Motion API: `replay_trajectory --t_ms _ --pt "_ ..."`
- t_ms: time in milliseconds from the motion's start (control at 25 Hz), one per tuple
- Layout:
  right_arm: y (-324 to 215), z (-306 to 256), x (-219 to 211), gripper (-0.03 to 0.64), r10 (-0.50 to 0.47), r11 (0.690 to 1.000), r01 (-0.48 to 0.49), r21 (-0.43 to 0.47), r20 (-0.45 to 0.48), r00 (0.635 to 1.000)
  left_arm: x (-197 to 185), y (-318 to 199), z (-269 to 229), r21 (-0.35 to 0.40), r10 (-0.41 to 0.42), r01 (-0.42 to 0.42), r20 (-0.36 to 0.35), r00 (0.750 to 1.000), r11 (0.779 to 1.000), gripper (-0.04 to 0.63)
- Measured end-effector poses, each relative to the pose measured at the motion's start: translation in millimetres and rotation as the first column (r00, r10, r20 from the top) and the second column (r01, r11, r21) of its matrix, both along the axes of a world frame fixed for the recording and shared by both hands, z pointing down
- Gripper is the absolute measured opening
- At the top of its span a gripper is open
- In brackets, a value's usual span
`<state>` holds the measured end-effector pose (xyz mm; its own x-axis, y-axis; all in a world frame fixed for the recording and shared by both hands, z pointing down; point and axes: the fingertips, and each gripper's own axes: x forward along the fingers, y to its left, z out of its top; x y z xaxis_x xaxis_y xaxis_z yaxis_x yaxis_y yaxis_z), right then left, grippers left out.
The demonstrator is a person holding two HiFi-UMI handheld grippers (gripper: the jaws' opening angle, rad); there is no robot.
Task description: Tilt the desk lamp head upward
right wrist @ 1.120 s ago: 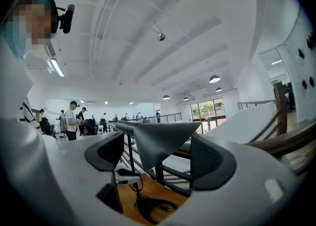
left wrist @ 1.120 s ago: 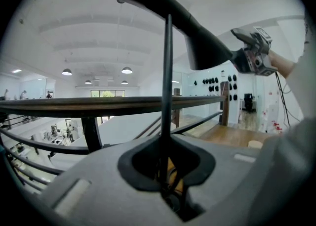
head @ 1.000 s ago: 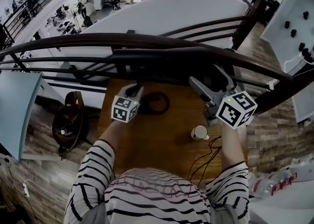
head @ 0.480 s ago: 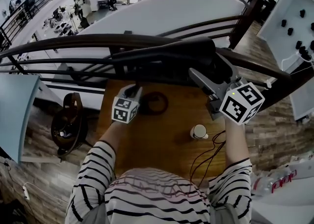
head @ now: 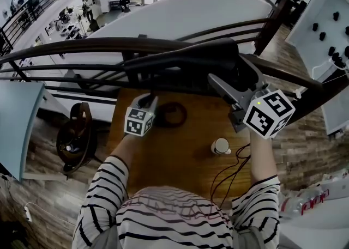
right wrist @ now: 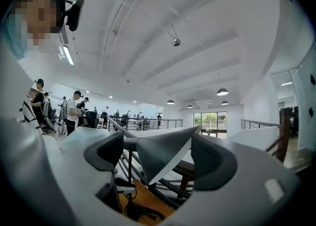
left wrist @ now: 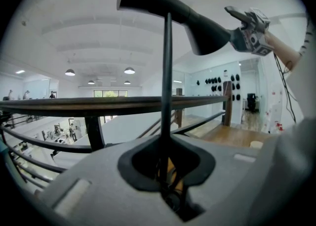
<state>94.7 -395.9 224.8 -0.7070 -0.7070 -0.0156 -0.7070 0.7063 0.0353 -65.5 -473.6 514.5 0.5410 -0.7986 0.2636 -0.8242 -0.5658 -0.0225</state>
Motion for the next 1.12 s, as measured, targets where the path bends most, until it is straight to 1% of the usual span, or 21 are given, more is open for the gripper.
replay_trajectory --t_ms 440,720,880,1040,1120 --pt "3.1 2.4 13.2 0.417 0.025 0.999 -0.026 0.018 0.053 0.998 7.0 3.9 -0.6 -0.008 -0.002 0.002 0.007 1.000 1.000 0.048" --pt "10.6 9.3 15.4 0.411 0.032 0.999 -0.036 0.031 0.094 0.995 8.3 2.5 1.0 -0.015 0.015 -0.015 0.016 1.000 1.000 0.049" --pt "20.5 24.0 16.9 0.397 0.042 0.999 -0.043 0.008 0.126 0.991 9.1 4.2 3.6 -0.034 0.042 -0.042 0.010 0.999 0.999 0.052" --pt "26.3 41.5 18.2 0.394 0.065 0.998 -0.061 -0.034 0.155 0.986 6.2 7.2 7.6 -0.063 0.031 -0.031 0.004 1.000 0.998 0.061" --pt "32.3 45.9 16.8 0.374 0.065 0.998 -0.060 -0.036 0.164 0.984 4.2 10.4 7.8 -0.071 0.027 -0.027 0.005 1.000 0.997 0.064"
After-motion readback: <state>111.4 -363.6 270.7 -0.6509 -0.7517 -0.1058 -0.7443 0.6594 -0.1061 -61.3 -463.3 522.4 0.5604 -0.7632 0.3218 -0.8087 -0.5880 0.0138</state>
